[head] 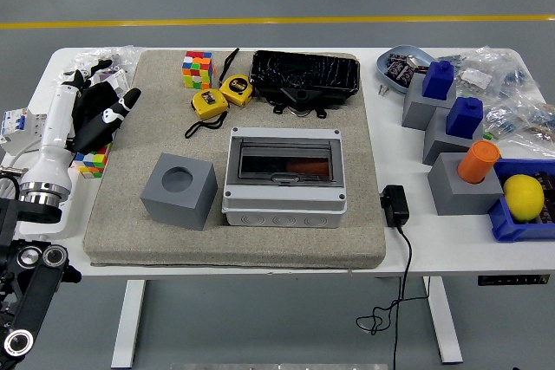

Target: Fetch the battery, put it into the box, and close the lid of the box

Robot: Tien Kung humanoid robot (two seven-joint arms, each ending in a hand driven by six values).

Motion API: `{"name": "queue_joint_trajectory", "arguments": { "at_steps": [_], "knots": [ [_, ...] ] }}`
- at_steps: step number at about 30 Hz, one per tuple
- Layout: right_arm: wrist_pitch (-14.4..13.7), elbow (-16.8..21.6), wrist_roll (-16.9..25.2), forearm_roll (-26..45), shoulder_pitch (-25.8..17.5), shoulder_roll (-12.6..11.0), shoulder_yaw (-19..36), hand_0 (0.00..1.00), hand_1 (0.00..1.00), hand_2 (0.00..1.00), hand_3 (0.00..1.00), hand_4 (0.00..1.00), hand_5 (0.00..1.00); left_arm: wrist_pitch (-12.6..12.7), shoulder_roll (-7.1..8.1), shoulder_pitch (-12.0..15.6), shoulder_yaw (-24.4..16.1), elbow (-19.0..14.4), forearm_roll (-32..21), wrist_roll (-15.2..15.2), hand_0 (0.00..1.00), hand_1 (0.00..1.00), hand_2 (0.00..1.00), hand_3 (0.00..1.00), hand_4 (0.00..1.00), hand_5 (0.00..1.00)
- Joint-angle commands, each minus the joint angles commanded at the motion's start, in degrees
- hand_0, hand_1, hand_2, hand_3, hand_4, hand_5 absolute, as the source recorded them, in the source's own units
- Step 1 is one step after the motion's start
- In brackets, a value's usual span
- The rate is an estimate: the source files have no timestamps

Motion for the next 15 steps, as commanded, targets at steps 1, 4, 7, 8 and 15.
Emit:
{"name": "queue_joint_trajectory", "arguments": {
  "at_steps": [1,4,7,8,15],
  "knots": [
    [0.0,0.0,0.0,0.0,0.0,0.0,0.0,0.746,0.688,0.704,0.733,0.998,0.979,0.1,0.00,0.0,0.0,0.0,-0.1,-0.1,0.892,0.935,0.911,0.828,0.998,0.763],
    [0.0,0.0,0.0,0.0,0.0,-0.1,0.0,0.746,0.688,0.704,0.733,0.998,0.979,0.5,0.02,0.0,0.0,0.2,0.0,0.0,0.892,0.935,0.911,0.828,0.998,0.763],
    [0.0,0.0,0.1,0.0,0.1,-0.1,0.1,0.746,0.687,0.703,0.733,0.998,0.978,1.1,-0.07,0.1,0.0,0.4,-0.1,0.3,0.951,0.942,0.914,0.821,0.998,0.856],
    [0.0,0.0,0.1,0.0,0.1,-0.1,0.1,0.746,0.687,0.703,0.733,0.998,0.978,1.1,-0.09,0.1,-0.1,0.4,-0.1,0.4,0.951,0.942,0.914,0.821,0.998,0.856],
    [0.0,0.0,0.0,0.1,0.1,0.0,0.1,0.746,0.687,0.702,0.733,0.998,0.978,1.1,-0.13,0.0,-0.1,0.4,-0.1,0.5,0.948,0.942,0.911,0.816,0.998,0.899]
  ]
}}
